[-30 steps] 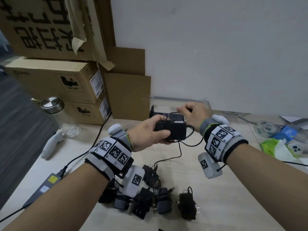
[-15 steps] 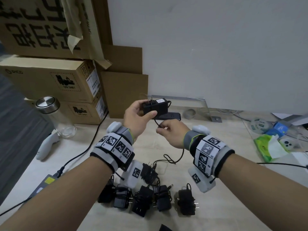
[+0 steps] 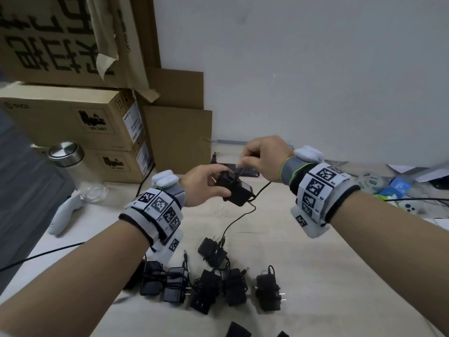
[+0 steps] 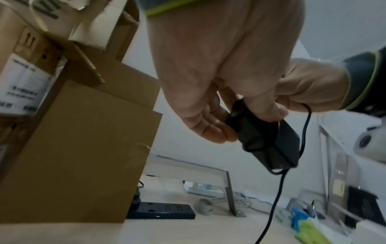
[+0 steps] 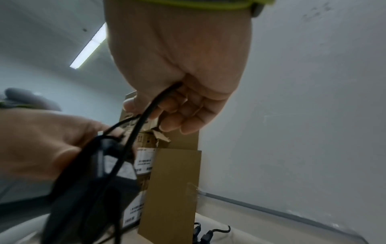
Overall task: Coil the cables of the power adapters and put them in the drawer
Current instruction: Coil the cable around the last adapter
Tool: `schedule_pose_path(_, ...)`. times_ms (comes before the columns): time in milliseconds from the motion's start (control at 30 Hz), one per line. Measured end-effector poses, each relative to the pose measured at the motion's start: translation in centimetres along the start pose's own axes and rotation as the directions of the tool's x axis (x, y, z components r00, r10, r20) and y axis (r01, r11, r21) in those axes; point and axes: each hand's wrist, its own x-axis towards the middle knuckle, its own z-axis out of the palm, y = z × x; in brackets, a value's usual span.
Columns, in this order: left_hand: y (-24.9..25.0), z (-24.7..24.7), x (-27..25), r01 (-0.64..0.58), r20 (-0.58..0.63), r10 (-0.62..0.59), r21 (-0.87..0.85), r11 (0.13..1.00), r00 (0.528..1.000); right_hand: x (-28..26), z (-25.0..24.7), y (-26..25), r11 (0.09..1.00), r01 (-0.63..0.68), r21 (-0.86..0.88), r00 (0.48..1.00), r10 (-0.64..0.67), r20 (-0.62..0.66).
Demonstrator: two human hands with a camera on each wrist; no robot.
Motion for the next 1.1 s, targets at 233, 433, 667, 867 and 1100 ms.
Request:
schedule_pose_path(233,1.1,0.2,-1.1,-0.033,0.038,0.057,-0.473,0.88,0.998,-0.7,1.0,0.4,0.944,-0.085,0.318,0.995,0.1,-0.03)
schedule_pose_path(433,1.9,0.1,-0.7,-0.089,-0.098,0.017,-0.805,0.586,0.995,-1.1,3.0,1.4,0.686,-0.316,0.655,0.943,0.304,0.137)
schedule_pose_path(667,1.7,-0.6,0.5,-0.046,-0.507,-0.174,-0.392,0.919,0.844,-1.8,4.8,0.8,0.833,-0.36,0.419,0.921,0.248,0.299)
schedule_pose_path(867,1.5,-1.4,0.6,0.086,-0.408,-0.059,0.05,0.995,0.911,-1.1,2.2,-1.2,0.988,-0.152,0.042,0.969,0.14,0.204)
schedule_pose_path(1100,2.4,-2.3,1.3,0.039,-0.158,0.005,0.276,0.96,0.987,0.3,-0.4,-1.1,0.992,-0.1,-0.074,0.959,0.116,0.258)
